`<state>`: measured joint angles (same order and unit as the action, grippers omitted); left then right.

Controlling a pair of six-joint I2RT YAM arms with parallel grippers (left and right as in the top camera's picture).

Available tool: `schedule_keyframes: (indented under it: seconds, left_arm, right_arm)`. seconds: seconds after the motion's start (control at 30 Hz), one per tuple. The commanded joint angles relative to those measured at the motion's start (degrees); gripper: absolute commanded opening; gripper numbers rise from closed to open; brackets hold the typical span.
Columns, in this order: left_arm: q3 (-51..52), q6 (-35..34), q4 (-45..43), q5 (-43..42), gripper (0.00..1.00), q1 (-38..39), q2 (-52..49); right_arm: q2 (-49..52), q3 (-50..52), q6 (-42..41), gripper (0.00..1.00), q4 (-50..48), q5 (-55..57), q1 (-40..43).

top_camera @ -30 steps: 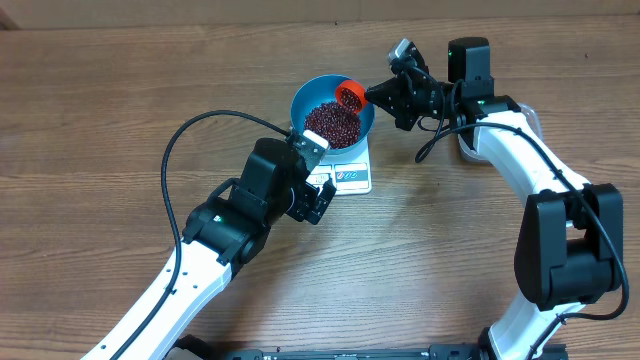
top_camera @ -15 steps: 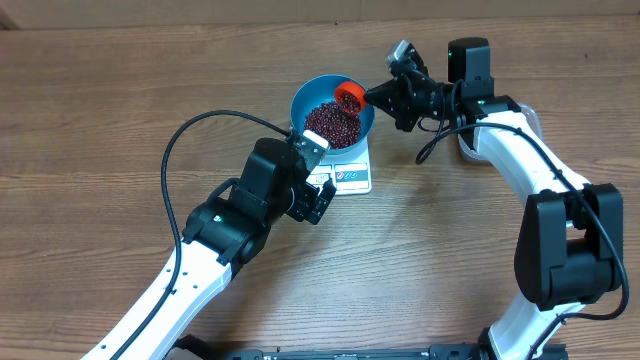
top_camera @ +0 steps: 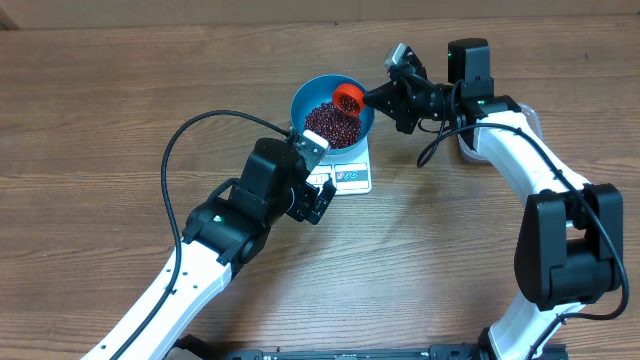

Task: Scoop item into bowl and weigh 150g on scale
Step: 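Tilt the scoop with the right gripper to pour beans into the bowl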

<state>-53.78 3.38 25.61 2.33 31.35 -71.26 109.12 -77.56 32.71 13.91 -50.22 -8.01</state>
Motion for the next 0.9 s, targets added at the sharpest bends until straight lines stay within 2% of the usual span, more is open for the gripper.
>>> schedule_keyframes:
  seconds: [0.0, 0.37, 0.5, 0.87]
  left_arm:
    - [-1.7, 0.7, -0.3, -0.5, 1.0, -0.2, 0.0]
    - [-1.7, 0.7, -0.3, -0.5, 1.0, -0.2, 0.0]
    - [-1.7, 0.7, -0.3, -0.5, 1.0, -0.2, 0.0]
    - [-1.7, 0.7, -0.1, -0.5, 1.0, -0.2, 0.0]
  right_arm:
    - [-1.9, 0.0, 2.3, 0.04, 0.1, -1.1, -0.3]
    - [-1.9, 0.0, 2.4, 0.04, 0.2, -1.1, -0.3]
    - [-1.9, 0.0, 5.4, 0.04, 2.2, -1.1, -0.3]
    - [-1.9, 0.0, 6.8, 0.04, 3.1, -1.1, -0.3]
